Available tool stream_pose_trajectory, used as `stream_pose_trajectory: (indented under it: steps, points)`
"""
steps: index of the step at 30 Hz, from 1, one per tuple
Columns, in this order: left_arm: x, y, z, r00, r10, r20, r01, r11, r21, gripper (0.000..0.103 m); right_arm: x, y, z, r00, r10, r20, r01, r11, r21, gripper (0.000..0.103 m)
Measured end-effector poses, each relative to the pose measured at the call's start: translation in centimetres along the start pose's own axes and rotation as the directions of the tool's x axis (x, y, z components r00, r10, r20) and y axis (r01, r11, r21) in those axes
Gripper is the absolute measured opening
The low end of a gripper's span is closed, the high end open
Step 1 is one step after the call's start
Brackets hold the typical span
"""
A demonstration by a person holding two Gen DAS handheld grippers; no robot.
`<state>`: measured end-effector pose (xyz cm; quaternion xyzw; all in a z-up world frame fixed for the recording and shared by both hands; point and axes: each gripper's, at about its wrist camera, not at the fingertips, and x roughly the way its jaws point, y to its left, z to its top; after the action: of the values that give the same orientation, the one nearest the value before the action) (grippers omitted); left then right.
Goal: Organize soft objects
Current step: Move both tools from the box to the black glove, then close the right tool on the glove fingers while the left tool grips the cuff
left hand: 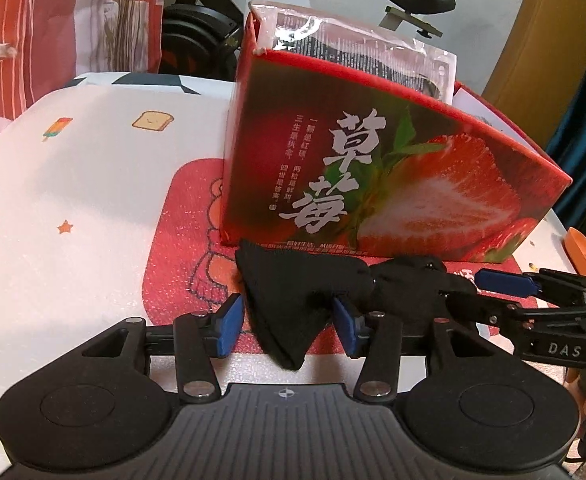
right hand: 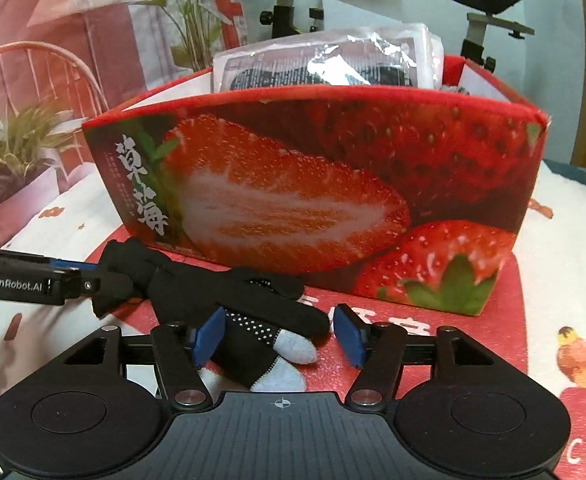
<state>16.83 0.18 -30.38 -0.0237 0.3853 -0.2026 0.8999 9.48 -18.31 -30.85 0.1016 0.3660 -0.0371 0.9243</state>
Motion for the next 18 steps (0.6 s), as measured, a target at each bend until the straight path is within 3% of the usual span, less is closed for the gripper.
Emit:
stream_pose_trajectory:
  steps: [13, 18]
  points:
    - [0.39, -0.51, -0.12, 1.000, 0.012, 0.024, -0.012, 1.000, 0.023, 0.052, 0.47, 0.26, -0.57, 1.000, 0.008, 0.011, -0.008, 1.000, -0.011, 0.057]
    - [0.31, -0.57, -0.32, 0.999, 0.014, 0.038, -0.015, 1.000, 0.022, 0.052, 0.25, 0.52, -0.91, 1.000, 0.023, 0.021, -0.022, 1.000, -0.017, 0.052]
